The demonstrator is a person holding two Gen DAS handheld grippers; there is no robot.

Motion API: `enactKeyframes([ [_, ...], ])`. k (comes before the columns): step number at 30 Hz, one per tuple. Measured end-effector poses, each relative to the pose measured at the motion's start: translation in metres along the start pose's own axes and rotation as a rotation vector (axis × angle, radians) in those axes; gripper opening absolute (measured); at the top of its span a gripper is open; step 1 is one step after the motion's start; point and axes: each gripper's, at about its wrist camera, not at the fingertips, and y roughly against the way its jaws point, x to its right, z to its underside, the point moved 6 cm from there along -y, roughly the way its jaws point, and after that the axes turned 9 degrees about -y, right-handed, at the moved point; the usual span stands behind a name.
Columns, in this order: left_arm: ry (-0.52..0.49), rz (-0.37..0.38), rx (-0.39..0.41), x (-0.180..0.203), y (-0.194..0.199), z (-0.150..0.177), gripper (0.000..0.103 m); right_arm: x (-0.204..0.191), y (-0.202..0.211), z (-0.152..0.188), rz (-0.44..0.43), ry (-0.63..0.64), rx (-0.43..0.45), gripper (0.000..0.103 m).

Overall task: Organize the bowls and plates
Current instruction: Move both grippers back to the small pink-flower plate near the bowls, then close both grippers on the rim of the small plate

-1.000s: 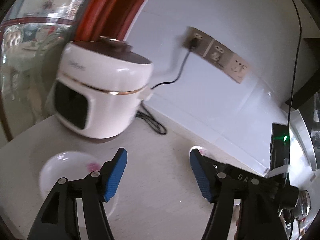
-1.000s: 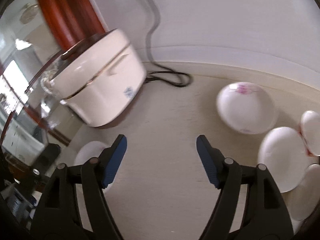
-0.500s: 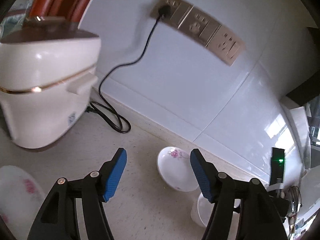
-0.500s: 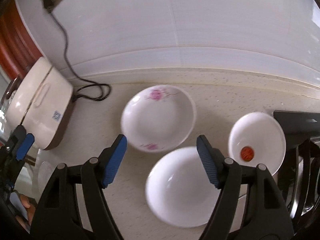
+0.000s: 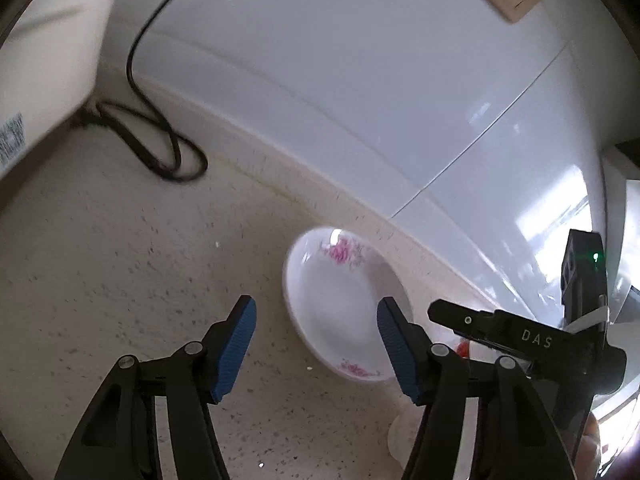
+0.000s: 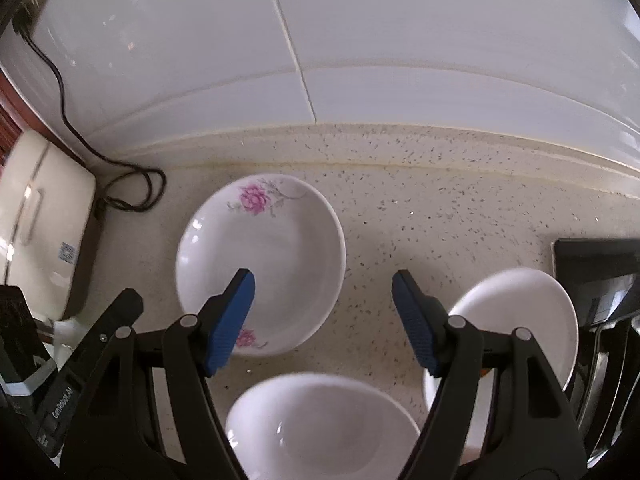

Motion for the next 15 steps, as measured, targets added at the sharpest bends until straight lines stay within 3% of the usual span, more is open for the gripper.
enactKeyframes([
  [6,0.044,0.016,-0.055,-0.014,-0.016,0.005,0.052,0.001,-0.02,-0.002,0.015,-0.018,-0.051,0.063],
  [10,0.059,0.067,-0.09,-0.014,-0.027,0.011,0.046,-0.003,-0.033,0.002,0.019,-0.004,-0.098,0.053],
  [15,0.049,0.081,-0.117,-0.01,-0.035,0.017,0.043,-0.002,-0.04,-0.002,0.047,0.0,-0.103,0.052],
])
